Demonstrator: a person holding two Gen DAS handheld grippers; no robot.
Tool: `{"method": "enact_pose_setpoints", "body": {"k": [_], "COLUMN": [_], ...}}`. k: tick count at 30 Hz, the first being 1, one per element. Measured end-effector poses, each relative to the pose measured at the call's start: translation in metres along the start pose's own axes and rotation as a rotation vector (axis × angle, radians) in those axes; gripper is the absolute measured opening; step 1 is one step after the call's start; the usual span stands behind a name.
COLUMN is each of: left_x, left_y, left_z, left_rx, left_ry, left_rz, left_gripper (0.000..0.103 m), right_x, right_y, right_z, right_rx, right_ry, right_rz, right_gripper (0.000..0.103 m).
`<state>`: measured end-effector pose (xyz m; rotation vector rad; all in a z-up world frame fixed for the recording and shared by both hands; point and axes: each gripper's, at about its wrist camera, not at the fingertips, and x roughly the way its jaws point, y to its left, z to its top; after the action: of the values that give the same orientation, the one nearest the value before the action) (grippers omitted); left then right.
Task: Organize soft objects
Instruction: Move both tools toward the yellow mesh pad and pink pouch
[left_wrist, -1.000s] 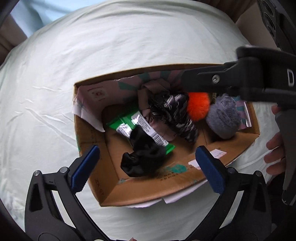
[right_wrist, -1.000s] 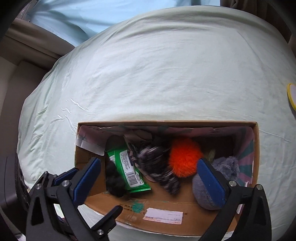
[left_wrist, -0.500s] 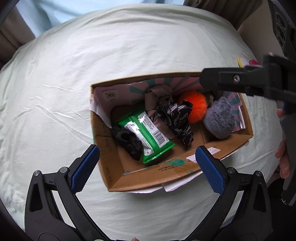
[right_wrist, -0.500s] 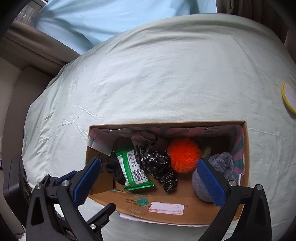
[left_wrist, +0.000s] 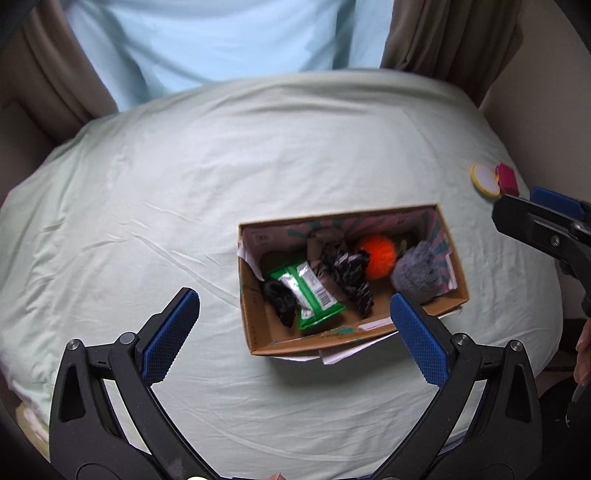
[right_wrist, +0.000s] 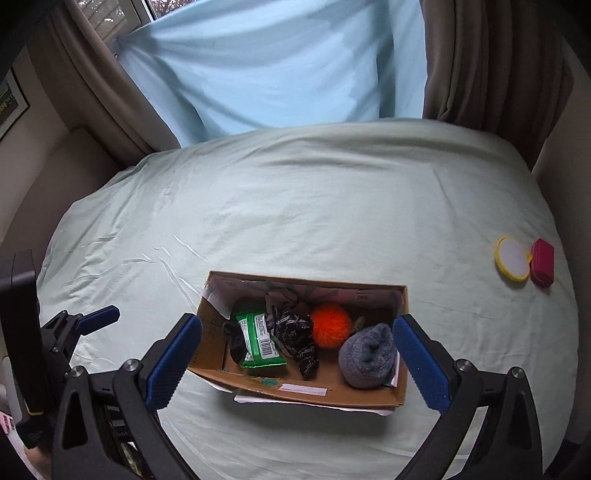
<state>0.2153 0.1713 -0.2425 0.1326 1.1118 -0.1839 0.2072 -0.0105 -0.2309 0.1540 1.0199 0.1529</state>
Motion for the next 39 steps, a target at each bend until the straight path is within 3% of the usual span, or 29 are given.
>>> {"method": "enact_pose_setpoints", "body": {"k": [10, 12, 19, 30, 39], "left_x": [-0.113, -0.133, -0.172, -0.181, -0.135], "left_y": [-0.038, -0.046, -0.080, -0.166, -0.267], "left_z": [0.002, -0.001, -0.013, 0.012, 0.058], "left_rx": [-0.032, -0.054, -0.050, 0.049, 0.120], "left_ry": [-0.229, -0.271, -0.355, -0.398, -0.371], "left_rz": [0.029, -0.006, -0.031, -0.080, -0.132], "left_gripper": [0.103, 0.103, 0.103, 0.103, 0.103], "right_x": [-0.130, -0.152, -0.204, -0.237, -0.225], "right_y": [-0.023, -0.033, -0.064, -0.124, -0.227], "right_z": [-0.013, -0.019, -0.041, -0.048, -0.030], "right_rx": [0.025, 0.045, 0.083, 0.095, 0.157], "right_ry": [-0.216, -0.256, -0.348, -0.420, -0.393], "right_rz": [-0.104, -0.120, -0.220, -0.301, -0.337], "right_gripper": [0.103, 0.103, 0.103, 0.103, 0.103]}}
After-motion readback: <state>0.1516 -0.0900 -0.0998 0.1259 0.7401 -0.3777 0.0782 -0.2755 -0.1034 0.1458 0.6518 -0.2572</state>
